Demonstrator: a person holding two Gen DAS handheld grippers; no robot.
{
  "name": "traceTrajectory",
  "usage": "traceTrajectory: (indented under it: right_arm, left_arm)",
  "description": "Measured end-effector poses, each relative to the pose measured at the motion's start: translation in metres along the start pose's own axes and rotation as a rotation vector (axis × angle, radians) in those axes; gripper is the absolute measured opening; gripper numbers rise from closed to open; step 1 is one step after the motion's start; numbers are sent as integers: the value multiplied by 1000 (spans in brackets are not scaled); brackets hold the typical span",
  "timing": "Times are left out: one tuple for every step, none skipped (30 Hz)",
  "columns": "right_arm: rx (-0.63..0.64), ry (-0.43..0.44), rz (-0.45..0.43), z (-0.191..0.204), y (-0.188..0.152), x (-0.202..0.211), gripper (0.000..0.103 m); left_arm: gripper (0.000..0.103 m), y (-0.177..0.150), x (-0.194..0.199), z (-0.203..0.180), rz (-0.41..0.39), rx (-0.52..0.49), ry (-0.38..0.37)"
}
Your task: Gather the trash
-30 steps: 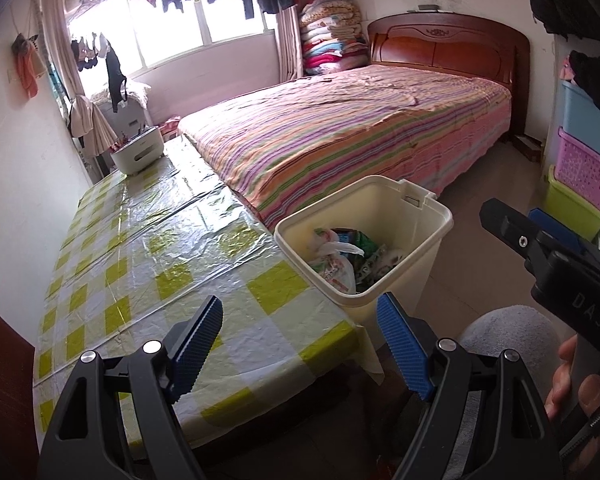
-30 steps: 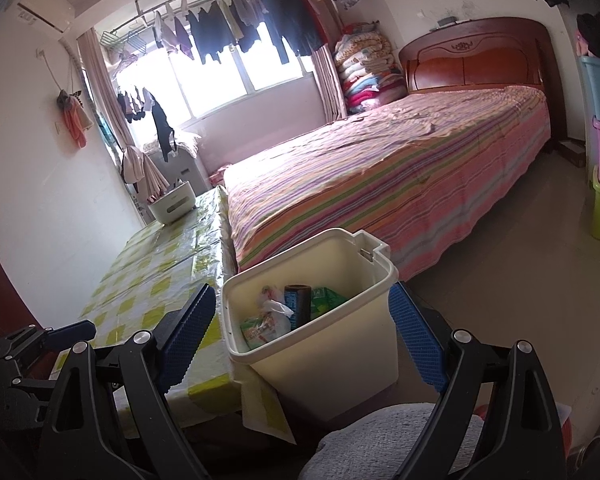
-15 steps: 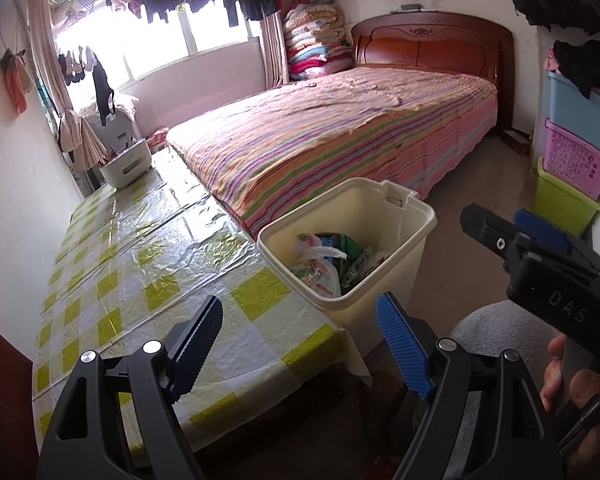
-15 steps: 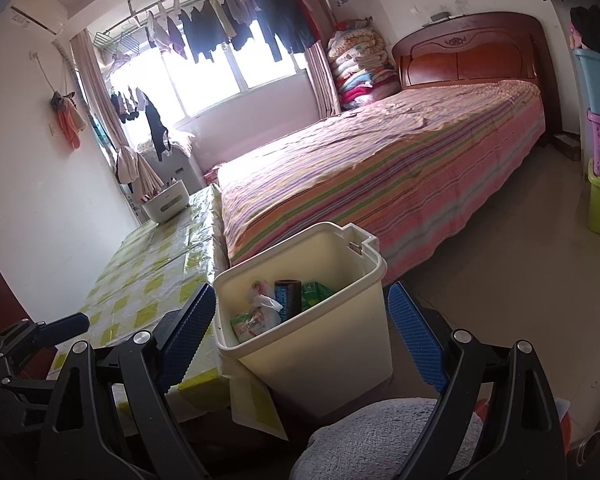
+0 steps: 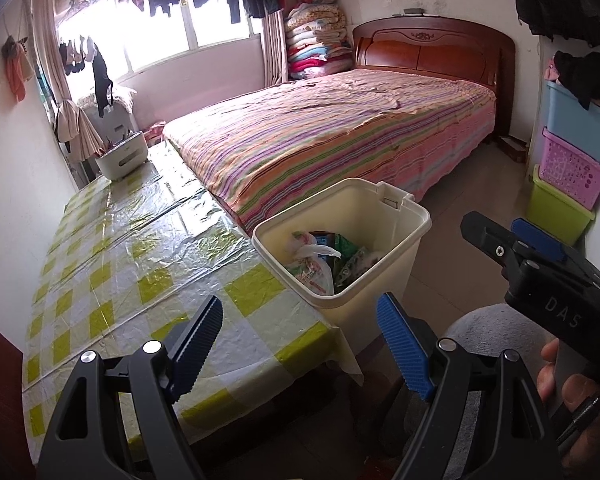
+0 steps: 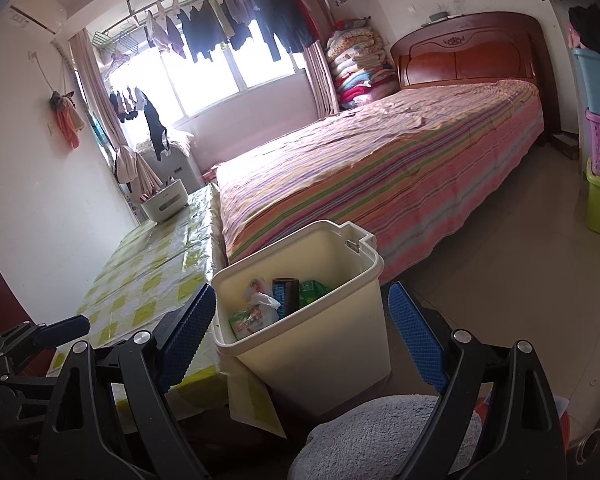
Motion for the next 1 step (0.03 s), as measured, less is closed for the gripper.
traceTrajectory:
  right_arm:
    - [0,0,0,0,0,0,87]
  left_arm:
    - [77,0,0,0,0,-2,3]
Point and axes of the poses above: each gripper's, at about its wrist camera, not at the fingertips, and x roughly against the way its jaws point, z to its left, y to its top, the point moved 7 cm from there along -x, roughly the way its jaws point, and after that the axes turned 6 degrees about -y, right-handed, at the moved point
